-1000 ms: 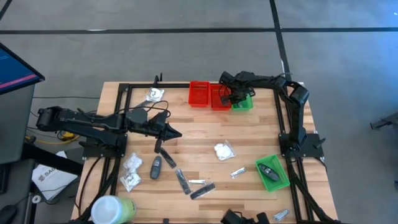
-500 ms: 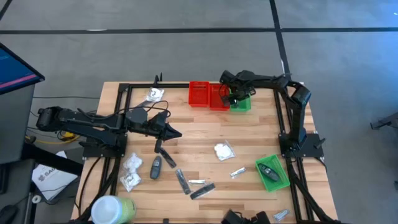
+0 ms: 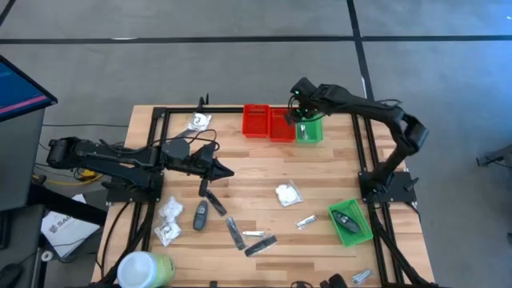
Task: Pick & Place Travel size toiletries
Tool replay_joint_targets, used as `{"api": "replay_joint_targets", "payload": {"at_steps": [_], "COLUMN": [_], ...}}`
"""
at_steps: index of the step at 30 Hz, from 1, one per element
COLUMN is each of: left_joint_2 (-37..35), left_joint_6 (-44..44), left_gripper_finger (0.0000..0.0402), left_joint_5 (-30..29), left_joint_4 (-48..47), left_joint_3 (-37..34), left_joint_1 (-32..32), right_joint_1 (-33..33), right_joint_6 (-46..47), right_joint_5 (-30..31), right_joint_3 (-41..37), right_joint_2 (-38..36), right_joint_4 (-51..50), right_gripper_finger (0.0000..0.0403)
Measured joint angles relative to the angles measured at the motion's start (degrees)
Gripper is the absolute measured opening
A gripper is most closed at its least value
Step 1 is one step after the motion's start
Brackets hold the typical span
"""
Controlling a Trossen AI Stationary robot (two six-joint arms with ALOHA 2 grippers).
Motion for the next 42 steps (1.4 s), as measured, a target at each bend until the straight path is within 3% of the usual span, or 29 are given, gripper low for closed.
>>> {"api": "replay_joint_targets", "payload": {"at_steps": [14, 42], "left_joint_2": [0.00, 0.00], "left_joint_6": [0.88, 0.86], "left_gripper_finger": [0.0003, 0.0003], "left_joint_5": [0.00, 0.21], "left_joint_4": [0.07, -0.05], "left_joint_3": [0.00, 0.00], "left_joint_1": [0.00, 0.00], "right_joint_1": [11.89, 39.08], "right_joint_6": [-7.77, -6.29], "right_joint_5": [-0.21, -0.24], "right_joint_3": [0.00, 0.00], "right_joint_2": [-9.30, -7.98], "right_joint_4": [6.81, 7.67], "right_gripper_finger": [0.0235, 0.0235]}}
